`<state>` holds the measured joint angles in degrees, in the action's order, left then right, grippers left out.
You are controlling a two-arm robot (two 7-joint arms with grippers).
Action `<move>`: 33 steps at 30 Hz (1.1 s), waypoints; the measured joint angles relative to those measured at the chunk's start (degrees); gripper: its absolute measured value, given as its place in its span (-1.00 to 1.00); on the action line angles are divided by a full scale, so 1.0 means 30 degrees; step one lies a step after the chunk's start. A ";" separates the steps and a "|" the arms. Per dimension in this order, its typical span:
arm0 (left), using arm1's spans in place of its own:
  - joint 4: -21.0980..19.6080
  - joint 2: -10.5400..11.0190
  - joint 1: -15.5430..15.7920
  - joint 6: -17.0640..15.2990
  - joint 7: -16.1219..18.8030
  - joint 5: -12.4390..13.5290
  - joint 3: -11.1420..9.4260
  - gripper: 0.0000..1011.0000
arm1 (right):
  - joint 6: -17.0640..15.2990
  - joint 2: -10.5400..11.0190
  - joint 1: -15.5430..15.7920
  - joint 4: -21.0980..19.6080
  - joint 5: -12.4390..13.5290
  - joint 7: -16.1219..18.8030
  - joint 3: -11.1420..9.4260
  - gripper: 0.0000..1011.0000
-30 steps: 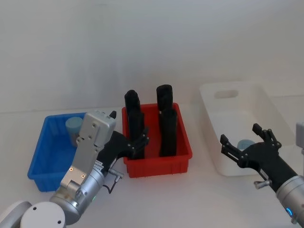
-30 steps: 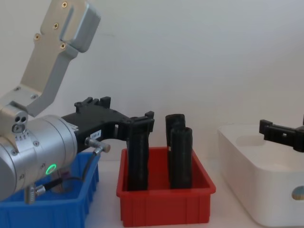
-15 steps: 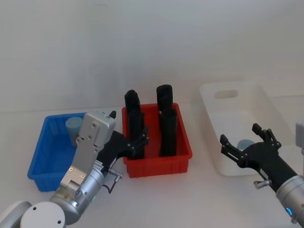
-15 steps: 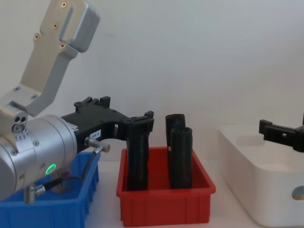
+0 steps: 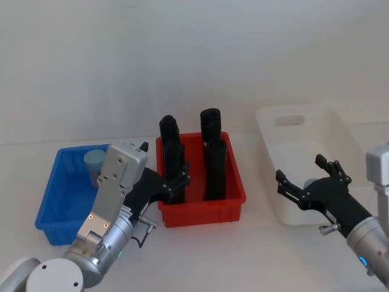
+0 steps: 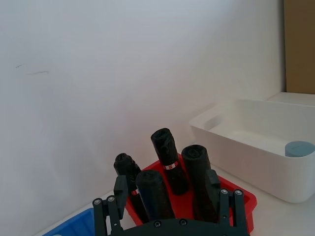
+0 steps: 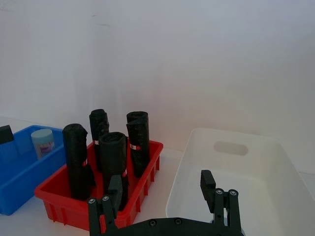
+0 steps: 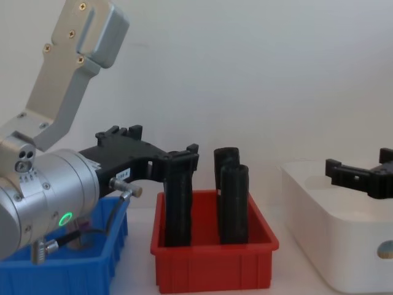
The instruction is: Pick the cotton swabs from the blue box and place them into the white box.
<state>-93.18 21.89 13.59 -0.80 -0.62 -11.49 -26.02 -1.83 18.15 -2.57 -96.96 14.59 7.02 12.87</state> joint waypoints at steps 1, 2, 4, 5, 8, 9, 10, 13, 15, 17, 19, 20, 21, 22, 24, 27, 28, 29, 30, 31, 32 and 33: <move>0.0001 0.0000 0.0000 0.0000 0.0000 0.0000 0.0000 0.99 | 0.0011 -0.0037 -0.0104 0.0133 -0.0066 0.0119 0.0004 0.98; 0.0000 0.0001 0.0001 0.0000 0.0000 0.0000 0.0000 0.99 | 0.0022 -0.0091 -0.0253 0.0275 -0.0106 0.0197 0.0009 0.98; 0.0001 -0.0001 0.0000 0.0000 -0.0001 0.0000 -0.0001 0.99 | 0.0092 -0.0259 -0.0716 0.0918 -0.0314 0.0603 0.0040 0.98; 0.0001 0.0000 0.0001 -0.0001 -0.0002 0.0000 -0.0001 0.99 | 0.0104 -0.0304 -0.0829 0.1071 -0.0353 0.0675 0.0048 0.98; 0.0002 0.0000 0.0000 -0.0001 -0.0002 0.0000 0.0000 0.99 | 0.0216 -0.0514 -0.1372 0.1803 -0.0584 0.1172 0.0097 0.98; 0.0001 0.0000 0.0000 -0.0001 -0.0003 0.0000 -0.0001 0.99 | 0.0241 -0.0566 -0.1507 0.1981 -0.0637 0.1294 0.0115 0.98; 0.0001 0.0001 0.0000 0.0000 -0.0003 0.0001 -0.0001 0.99 | 0.0272 -0.0615 -0.1635 0.2153 -0.0690 0.1419 0.0126 0.98; 0.0001 0.0000 0.0000 -0.0001 -0.0003 0.0001 -0.0002 0.99 | 0.0417 -0.0851 -0.2247 0.3008 -0.0911 0.1923 0.0191 0.98; 0.0001 0.0000 0.0000 -0.0001 -0.0003 0.0001 -0.0002 0.99 | 0.0557 -0.1055 -0.2732 0.3666 -0.1107 0.2370 0.0251 0.98; 0.0001 -0.0001 -0.0001 0.0000 -0.0003 0.0002 -0.0001 0.99 | 0.0639 -0.1174 -0.3034 0.4087 -0.1211 0.2619 0.0286 0.98; 0.0002 0.0001 0.0000 -0.0001 -0.0003 0.0002 -0.0001 0.99 | 0.0789 -0.1352 -0.3486 0.4728 -0.1356 0.2998 0.0344 0.98; 0.0002 0.0000 -0.0001 0.0000 -0.0003 0.0002 -0.0002 0.99 | 0.0921 -0.1502 -0.3832 0.5162 -0.1455 0.3289 0.0385 0.98; 0.0001 0.0000 0.0000 -0.0001 -0.0004 0.0002 -0.0001 0.99 | 0.0979 -0.1569 -0.3983 0.5441 -0.1497 0.3403 0.0417 0.98; 0.0002 0.0001 0.0000 0.0000 -0.0003 0.0002 -0.0002 0.99 | 0.1038 -0.1630 -0.4118 0.5644 -0.1538 0.3536 0.0438 0.98; 0.0002 0.0000 0.0000 0.0000 -0.0004 0.0002 -0.0002 0.99 | 0.1245 -0.1830 -0.4567 0.6309 -0.1665 0.3933 0.0516 0.98; 0.0002 0.0001 0.0000 0.0000 -0.0003 0.0003 -0.0001 0.99 | 0.1501 -0.2122 -0.5210 0.7288 -0.1807 0.4383 0.0638 0.98; 0.0001 0.0000 0.0000 0.0000 -0.0003 0.0002 -0.0001 0.99 | 0.1592 -0.2213 -0.5417 0.7547 -0.1856 0.4529 0.0674 0.98; 0.0001 0.0000 0.0001 -0.0001 -0.0003 0.0002 -0.0001 0.99 | 0.1663 -0.2259 -0.5525 0.7774 -0.1885 0.4632 0.0695 0.98; 0.0002 0.0000 0.0000 0.0001 -0.0003 0.0003 -0.0001 0.99 | 0.1736 -0.2351 -0.5728 0.8089 -0.1914 0.4730 0.0731 0.98; 0.0001 0.0001 0.0000 0.0001 -0.0003 0.0003 -0.0001 0.99 | 0.1906 -0.2489 -0.6025 0.8566 -0.1991 0.4947 0.0786 0.98; 0.0001 0.0001 0.0000 0.0000 -0.0003 0.0003 -0.0001 0.99 | 0.1975 -0.2557 -0.6175 0.8808 -0.2022 0.5046 0.0809 0.98; 0.0002 0.0001 0.0000 0.0000 -0.0003 0.0002 -0.0001 0.99 | 0.2045 -0.2645 -0.6368 0.9120 -0.2055 0.5142 0.0848 0.98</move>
<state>-93.17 21.89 13.59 -0.80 -0.63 -11.48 -26.03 4.30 10.22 -21.68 -69.60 8.42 22.44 15.41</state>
